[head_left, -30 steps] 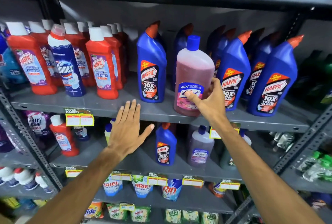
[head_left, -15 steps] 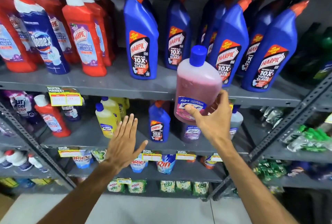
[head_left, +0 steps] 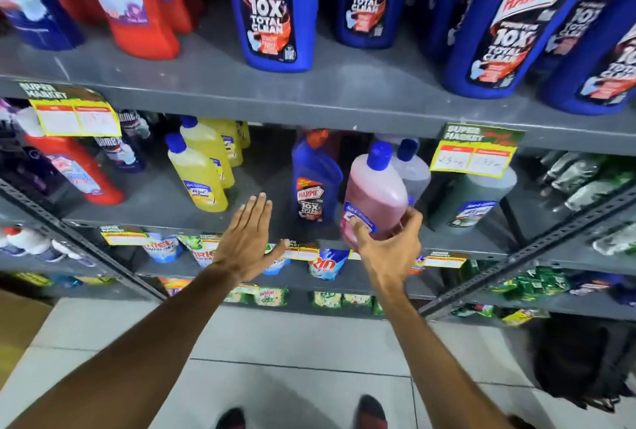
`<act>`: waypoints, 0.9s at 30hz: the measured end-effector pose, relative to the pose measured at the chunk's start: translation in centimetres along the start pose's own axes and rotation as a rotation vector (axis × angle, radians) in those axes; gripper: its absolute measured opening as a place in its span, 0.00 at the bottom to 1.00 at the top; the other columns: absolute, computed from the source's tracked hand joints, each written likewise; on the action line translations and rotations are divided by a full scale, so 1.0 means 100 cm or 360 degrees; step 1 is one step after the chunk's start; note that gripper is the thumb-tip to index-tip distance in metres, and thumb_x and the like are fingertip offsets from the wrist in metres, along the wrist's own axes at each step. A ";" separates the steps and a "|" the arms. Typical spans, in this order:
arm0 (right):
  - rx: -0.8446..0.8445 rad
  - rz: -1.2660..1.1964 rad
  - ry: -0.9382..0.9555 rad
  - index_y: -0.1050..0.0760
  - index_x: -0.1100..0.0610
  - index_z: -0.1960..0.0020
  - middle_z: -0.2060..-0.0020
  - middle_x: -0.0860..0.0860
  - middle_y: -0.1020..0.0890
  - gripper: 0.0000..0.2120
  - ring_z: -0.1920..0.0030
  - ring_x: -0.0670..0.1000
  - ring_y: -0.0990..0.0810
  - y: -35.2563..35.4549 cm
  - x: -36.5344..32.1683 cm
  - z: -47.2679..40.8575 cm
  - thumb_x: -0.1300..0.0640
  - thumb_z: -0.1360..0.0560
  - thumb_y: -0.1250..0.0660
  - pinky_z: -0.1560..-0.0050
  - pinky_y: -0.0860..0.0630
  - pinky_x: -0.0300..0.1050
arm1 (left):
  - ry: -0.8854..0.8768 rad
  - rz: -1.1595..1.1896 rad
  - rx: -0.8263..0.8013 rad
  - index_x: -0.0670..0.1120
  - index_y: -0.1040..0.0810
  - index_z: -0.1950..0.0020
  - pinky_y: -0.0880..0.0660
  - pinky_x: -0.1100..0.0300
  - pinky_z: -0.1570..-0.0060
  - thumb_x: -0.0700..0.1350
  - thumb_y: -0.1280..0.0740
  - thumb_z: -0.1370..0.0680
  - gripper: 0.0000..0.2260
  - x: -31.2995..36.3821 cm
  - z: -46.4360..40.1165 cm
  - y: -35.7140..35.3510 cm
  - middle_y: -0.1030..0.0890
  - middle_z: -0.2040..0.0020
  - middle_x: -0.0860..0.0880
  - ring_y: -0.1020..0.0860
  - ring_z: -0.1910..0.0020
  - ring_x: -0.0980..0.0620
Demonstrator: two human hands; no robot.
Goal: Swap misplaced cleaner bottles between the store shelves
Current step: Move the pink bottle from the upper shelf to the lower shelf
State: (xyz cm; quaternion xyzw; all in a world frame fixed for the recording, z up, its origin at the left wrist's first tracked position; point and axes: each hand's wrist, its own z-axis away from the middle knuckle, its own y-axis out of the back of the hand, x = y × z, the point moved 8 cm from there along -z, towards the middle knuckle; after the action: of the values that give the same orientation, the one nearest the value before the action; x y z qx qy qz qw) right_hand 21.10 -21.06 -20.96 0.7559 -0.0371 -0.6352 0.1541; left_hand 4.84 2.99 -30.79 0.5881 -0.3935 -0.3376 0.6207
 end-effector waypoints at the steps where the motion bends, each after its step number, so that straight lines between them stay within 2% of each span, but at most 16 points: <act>1: 0.0016 0.0003 -0.0020 0.31 0.50 0.42 0.50 0.49 0.18 0.33 0.55 0.51 0.16 -0.008 0.009 -0.001 0.55 0.37 0.14 0.52 0.21 0.34 | 0.0006 0.0009 -0.0020 0.36 0.50 0.16 0.52 0.46 0.18 0.70 0.52 0.19 0.45 -0.002 -0.004 -0.009 0.50 0.15 0.36 0.50 0.16 0.39; 3: 0.0074 -0.0011 -0.0059 0.31 0.52 0.42 0.50 0.50 0.18 0.32 0.53 0.53 0.16 -0.022 0.027 -0.002 0.54 0.37 0.14 0.51 0.22 0.35 | 0.0026 0.0036 -0.0059 0.36 0.51 0.16 0.54 0.47 0.18 0.71 0.54 0.20 0.46 -0.007 -0.012 -0.026 0.51 0.15 0.36 0.50 0.16 0.39; 6: 0.0172 -0.0057 -0.0096 0.32 0.48 0.42 0.50 0.49 0.18 0.33 0.53 0.52 0.16 -0.039 0.047 -0.001 0.54 0.37 0.14 0.48 0.18 0.42 | 0.0057 0.0105 -0.0125 0.36 0.53 0.16 0.54 0.48 0.18 0.73 0.56 0.22 0.48 -0.013 -0.022 -0.051 0.52 0.15 0.36 0.52 0.15 0.40; 10: 0.0245 -0.0170 -0.0166 0.34 0.42 0.43 0.48 0.50 0.17 0.33 0.49 0.52 0.14 -0.056 0.062 -0.008 0.53 0.36 0.14 0.46 0.17 0.44 | 0.0100 0.0165 -0.0219 0.36 0.57 0.16 0.58 0.51 0.19 0.80 0.68 0.29 0.57 -0.017 -0.033 -0.074 0.56 0.15 0.36 0.55 0.15 0.40; 14: 0.0238 -0.0155 -0.0187 0.33 0.46 0.42 0.47 0.50 0.17 0.32 0.49 0.52 0.14 -0.066 0.067 -0.019 0.53 0.35 0.15 0.46 0.16 0.43 | 0.0137 0.0138 -0.0249 0.35 0.60 0.17 0.64 0.52 0.22 0.76 0.63 0.28 0.53 -0.016 -0.037 -0.085 0.60 0.15 0.36 0.58 0.16 0.40; 19: 0.0222 -0.0151 -0.0186 0.33 0.50 0.42 0.48 0.48 0.19 0.33 0.50 0.52 0.16 -0.074 0.069 -0.028 0.53 0.35 0.14 0.47 0.17 0.41 | 0.0114 0.0165 -0.0112 0.34 0.53 0.17 0.57 0.48 0.20 0.76 0.59 0.24 0.52 -0.016 -0.036 -0.088 0.51 0.16 0.34 0.50 0.16 0.37; 22: 0.0231 -0.0174 -0.0209 0.33 0.50 0.41 0.47 0.47 0.20 0.33 0.48 0.53 0.15 -0.076 0.068 -0.027 0.53 0.35 0.14 0.45 0.16 0.43 | 0.0110 0.0145 -0.0083 0.35 0.51 0.17 0.53 0.47 0.19 0.75 0.56 0.22 0.50 -0.016 -0.037 -0.090 0.49 0.16 0.34 0.48 0.16 0.37; 25: 0.0201 -0.0211 -0.0205 0.32 0.51 0.39 0.46 0.47 0.20 0.35 0.46 0.51 0.16 -0.079 0.072 -0.028 0.51 0.36 0.14 0.45 0.15 0.47 | 0.0117 0.0141 -0.0077 0.35 0.52 0.17 0.53 0.47 0.19 0.75 0.58 0.22 0.50 -0.017 -0.037 -0.090 0.49 0.16 0.35 0.48 0.16 0.37; 27: 0.0222 -0.0174 -0.0158 0.31 0.54 0.36 0.43 0.50 0.22 0.39 0.42 0.54 0.19 -0.075 0.066 -0.024 0.46 0.38 0.13 0.43 0.17 0.47 | 0.0123 0.0148 -0.0092 0.36 0.54 0.16 0.55 0.49 0.20 0.76 0.59 0.23 0.50 -0.017 -0.037 -0.090 0.51 0.15 0.35 0.50 0.16 0.38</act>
State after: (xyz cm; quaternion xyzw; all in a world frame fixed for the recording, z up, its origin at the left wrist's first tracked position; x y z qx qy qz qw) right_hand 23.60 -15.15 -29.02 0.7332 -0.0474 -0.6753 0.0641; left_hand 7.70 5.44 -39.90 0.5636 -0.3862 -0.2967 0.6673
